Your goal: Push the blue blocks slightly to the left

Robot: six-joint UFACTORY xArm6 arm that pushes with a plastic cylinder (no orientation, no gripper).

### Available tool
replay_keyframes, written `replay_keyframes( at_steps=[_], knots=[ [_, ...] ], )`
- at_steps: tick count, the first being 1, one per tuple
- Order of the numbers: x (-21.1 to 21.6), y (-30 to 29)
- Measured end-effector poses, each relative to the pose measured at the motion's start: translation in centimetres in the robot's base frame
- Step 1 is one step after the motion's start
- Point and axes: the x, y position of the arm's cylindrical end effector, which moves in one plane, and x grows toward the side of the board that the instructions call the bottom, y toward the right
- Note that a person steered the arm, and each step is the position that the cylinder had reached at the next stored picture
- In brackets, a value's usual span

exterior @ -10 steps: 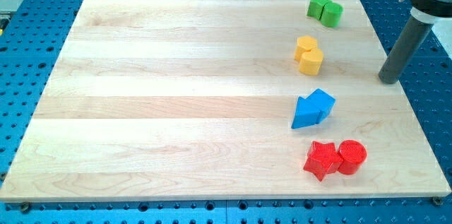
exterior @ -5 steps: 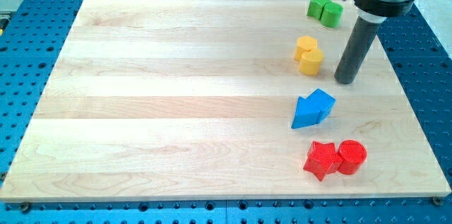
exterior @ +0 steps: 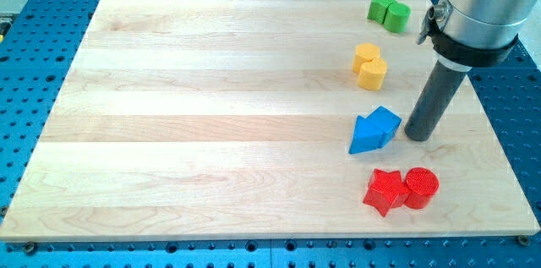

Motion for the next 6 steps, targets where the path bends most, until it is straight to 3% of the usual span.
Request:
replay_keyframes(
  at_steps=[4,6],
  knots=[
    [-0.1,-3.3],
    [-2.9,2.7]
  ],
)
